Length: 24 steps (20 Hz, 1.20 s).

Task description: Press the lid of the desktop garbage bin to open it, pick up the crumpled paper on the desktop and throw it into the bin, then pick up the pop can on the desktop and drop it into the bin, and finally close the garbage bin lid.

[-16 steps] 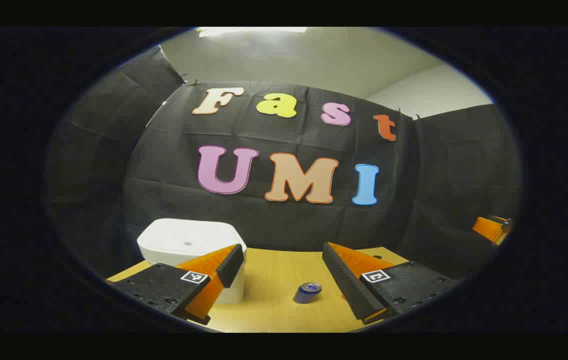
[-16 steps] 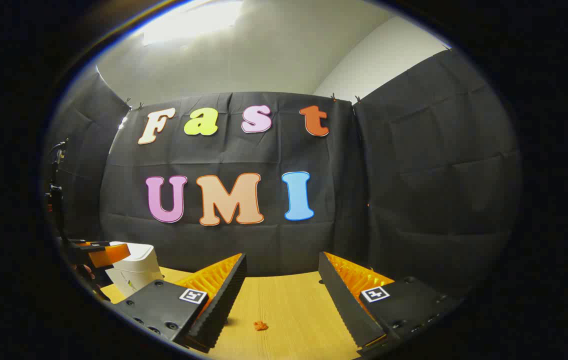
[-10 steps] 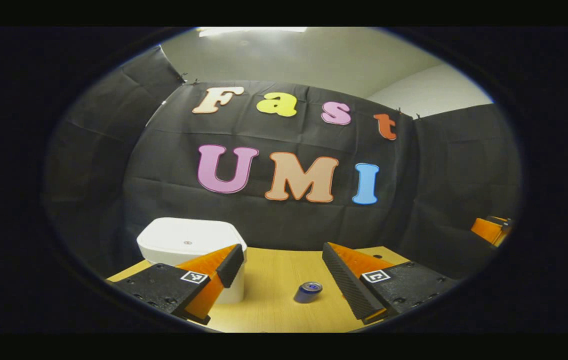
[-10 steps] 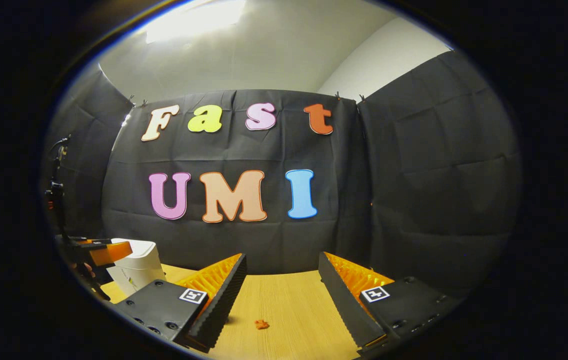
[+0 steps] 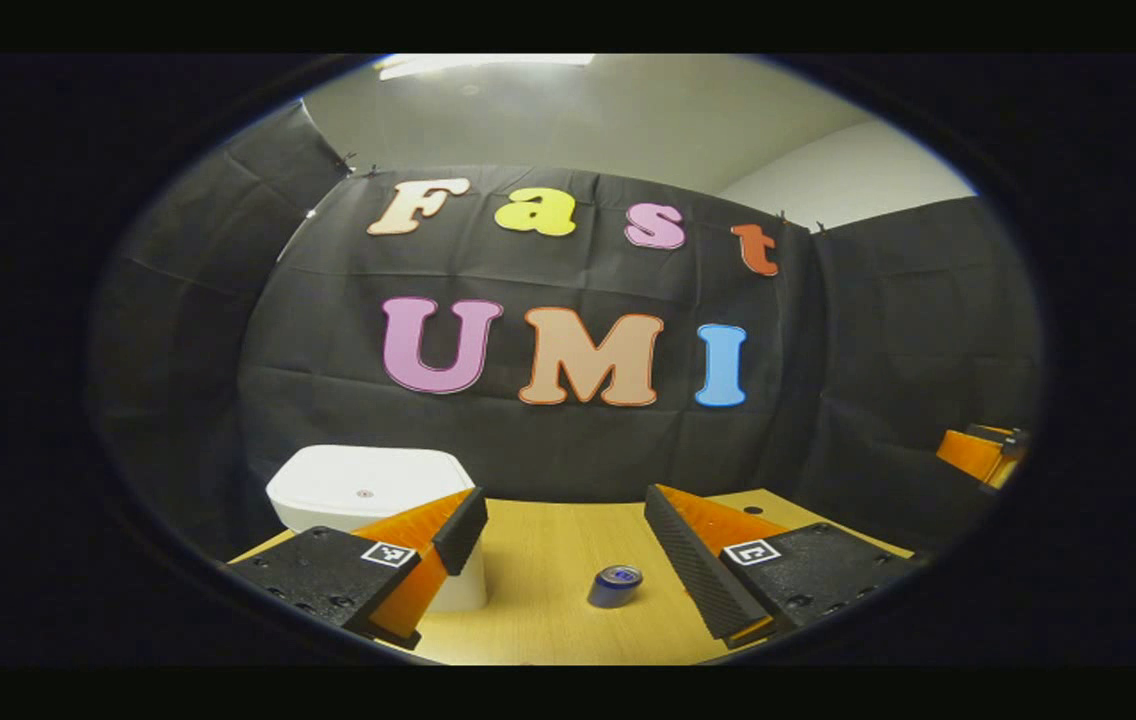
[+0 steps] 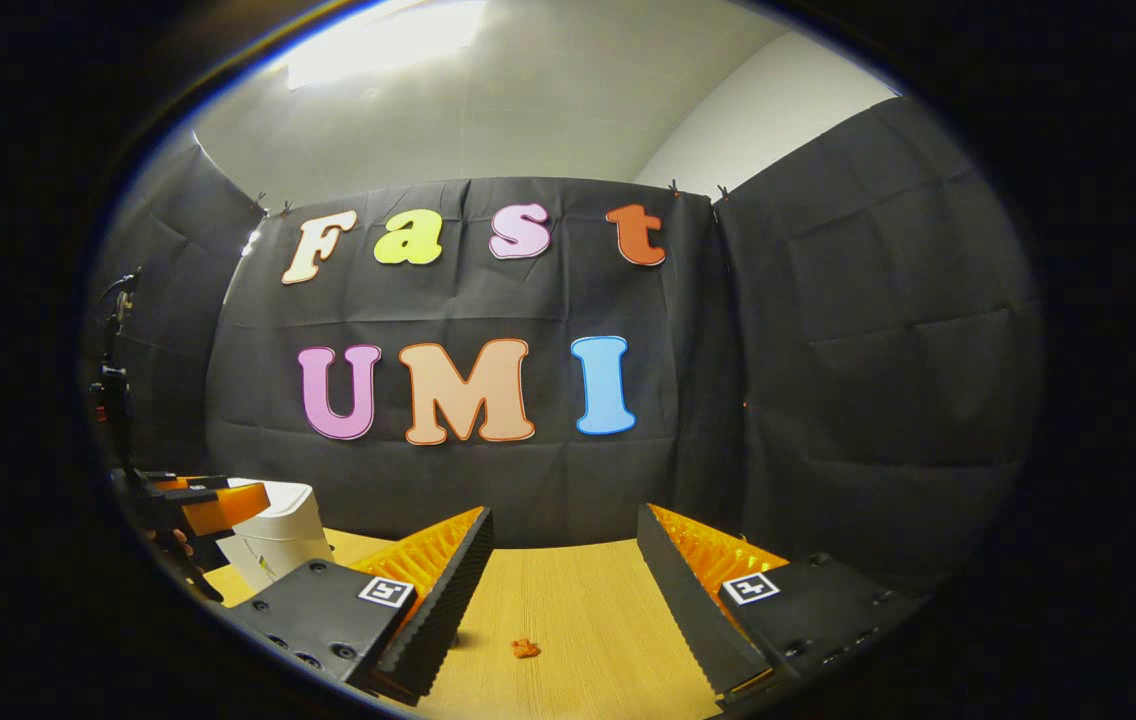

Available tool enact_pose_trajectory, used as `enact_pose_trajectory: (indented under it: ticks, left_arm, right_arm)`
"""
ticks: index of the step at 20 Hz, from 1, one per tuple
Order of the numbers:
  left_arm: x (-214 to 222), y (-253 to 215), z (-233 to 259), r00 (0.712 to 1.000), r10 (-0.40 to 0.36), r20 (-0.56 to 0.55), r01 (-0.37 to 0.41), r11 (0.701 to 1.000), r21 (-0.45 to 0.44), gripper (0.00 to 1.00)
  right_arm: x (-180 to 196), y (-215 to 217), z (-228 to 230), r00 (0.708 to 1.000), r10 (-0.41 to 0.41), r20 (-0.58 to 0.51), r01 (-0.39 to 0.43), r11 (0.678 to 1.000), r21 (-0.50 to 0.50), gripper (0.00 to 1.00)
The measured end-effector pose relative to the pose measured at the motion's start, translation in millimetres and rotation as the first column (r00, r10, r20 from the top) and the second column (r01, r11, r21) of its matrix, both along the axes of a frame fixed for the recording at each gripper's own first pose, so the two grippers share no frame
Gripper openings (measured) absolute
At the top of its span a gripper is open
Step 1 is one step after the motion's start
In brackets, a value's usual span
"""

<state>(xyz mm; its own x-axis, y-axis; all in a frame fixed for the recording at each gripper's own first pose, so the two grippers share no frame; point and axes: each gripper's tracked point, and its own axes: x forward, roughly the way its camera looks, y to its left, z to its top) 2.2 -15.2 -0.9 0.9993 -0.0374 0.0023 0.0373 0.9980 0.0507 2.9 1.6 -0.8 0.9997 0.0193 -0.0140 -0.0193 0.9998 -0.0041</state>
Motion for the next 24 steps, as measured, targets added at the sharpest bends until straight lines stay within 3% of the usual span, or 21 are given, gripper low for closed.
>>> enact_pose_trajectory:
  ticks: [9, 24]
  left_arm:
    - [-4.5, -3.4, -3.5, 1.0, -0.012, -0.005, 0.012, 0.998, 0.059, 0.95]
    - [-17.1, -1.9, -9.7, 1.0, -0.006, -0.017, 0.008, 0.997, 0.075, 0.95]
  right_arm:
    - [-2.3, 1.8, -2.1, 1.0, 0.003, -0.007, -0.003, 1.0, 0.001, 0.96]
    - [-6.1, 13.2, -8.6, 0.999, 0.036, -0.027, -0.037, 0.999, -0.006, 0.96]
